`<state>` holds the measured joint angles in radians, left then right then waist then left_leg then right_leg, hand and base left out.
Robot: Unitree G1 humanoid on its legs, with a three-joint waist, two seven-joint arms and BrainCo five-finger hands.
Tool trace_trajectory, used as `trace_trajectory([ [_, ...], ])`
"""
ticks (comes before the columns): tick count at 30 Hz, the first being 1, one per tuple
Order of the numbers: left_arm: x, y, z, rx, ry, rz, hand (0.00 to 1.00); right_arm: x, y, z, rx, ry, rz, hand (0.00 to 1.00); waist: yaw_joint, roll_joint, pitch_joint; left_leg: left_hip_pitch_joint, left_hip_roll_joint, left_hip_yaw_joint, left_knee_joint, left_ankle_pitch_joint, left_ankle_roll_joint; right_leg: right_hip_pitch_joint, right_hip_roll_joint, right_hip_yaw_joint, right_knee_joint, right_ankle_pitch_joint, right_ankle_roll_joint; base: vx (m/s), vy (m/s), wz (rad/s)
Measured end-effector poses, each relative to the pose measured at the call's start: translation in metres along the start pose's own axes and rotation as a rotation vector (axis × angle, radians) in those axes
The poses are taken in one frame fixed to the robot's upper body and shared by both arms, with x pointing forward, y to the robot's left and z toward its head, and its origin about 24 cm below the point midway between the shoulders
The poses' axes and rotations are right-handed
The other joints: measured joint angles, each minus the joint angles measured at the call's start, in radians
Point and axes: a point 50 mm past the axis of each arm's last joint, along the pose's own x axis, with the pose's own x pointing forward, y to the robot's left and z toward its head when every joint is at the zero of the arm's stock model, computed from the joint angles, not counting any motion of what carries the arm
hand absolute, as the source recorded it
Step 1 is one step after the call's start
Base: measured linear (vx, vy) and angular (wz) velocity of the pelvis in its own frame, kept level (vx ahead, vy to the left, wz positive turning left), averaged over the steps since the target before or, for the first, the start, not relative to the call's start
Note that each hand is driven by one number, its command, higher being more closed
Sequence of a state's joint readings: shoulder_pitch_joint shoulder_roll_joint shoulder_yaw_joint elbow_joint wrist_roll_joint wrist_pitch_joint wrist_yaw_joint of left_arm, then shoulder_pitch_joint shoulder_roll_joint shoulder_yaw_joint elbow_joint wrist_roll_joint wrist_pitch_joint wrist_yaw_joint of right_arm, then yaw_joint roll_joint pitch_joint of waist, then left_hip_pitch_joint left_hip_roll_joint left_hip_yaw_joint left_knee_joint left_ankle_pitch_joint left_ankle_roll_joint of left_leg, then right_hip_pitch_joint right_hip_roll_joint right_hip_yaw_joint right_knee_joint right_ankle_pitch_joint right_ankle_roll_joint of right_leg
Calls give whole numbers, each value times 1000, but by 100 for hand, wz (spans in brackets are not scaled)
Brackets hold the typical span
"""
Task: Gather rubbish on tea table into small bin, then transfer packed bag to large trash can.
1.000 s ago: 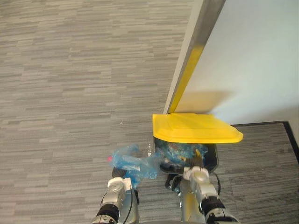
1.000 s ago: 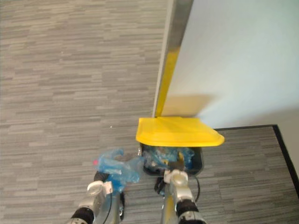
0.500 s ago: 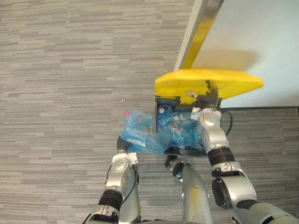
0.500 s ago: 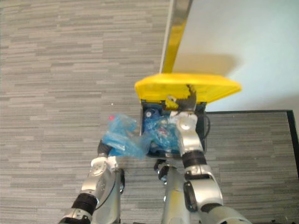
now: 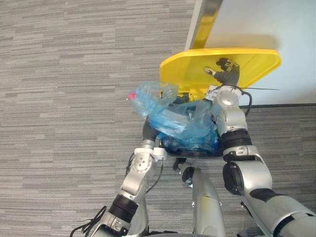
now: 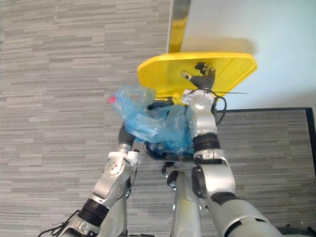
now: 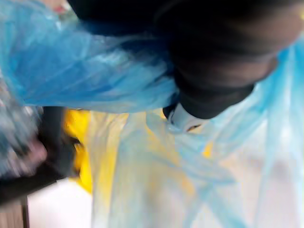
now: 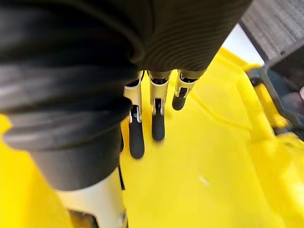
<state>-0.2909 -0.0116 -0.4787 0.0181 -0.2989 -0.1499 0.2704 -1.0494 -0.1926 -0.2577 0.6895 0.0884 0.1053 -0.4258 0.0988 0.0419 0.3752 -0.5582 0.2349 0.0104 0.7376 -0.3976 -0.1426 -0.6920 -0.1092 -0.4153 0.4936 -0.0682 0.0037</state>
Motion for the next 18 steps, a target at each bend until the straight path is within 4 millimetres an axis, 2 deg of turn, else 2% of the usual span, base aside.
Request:
trace_trajectory([
  [1,3,-7,3,-3,-15,-32,100,3,1,8,24,-12,-7,0,-5,1,1,2,1,-7,-2,2,1,10,4,-8,-11,4,-6,-67,-24,6],
  [4,9,-26,11,5,-48,-119,100,8,1,11,56,19,-26,0,-12,1,1,12,2,-16,-26,20,-2,31,13,-18,-48,17,-19,-70,-21,9],
  [8,18,-39,21,24,-93,-158,100,8,5,15,72,15,-17,0,-12,1,1,16,4,-7,-45,30,-1,34,23,-15,-79,36,-20,-62,-16,-6],
  [11,30,-46,17,89,-90,-168,100,9,7,18,80,9,-11,0,-15,1,1,15,8,-2,-56,37,-4,34,31,-14,-100,44,-21,-51,-23,-4],
  [14,45,-41,4,156,-19,-133,100,7,20,27,106,-3,17,0,-23,0,2,-2,22,9,-56,38,-2,28,54,-8,-144,70,-24,-56,-13,-18],
  [18,54,-27,-14,215,77,-69,100,4,30,33,97,-27,48,0,-42,-8,6,-15,30,28,-55,38,-3,10,64,6,-155,82,-18,-40,0,-14],
])
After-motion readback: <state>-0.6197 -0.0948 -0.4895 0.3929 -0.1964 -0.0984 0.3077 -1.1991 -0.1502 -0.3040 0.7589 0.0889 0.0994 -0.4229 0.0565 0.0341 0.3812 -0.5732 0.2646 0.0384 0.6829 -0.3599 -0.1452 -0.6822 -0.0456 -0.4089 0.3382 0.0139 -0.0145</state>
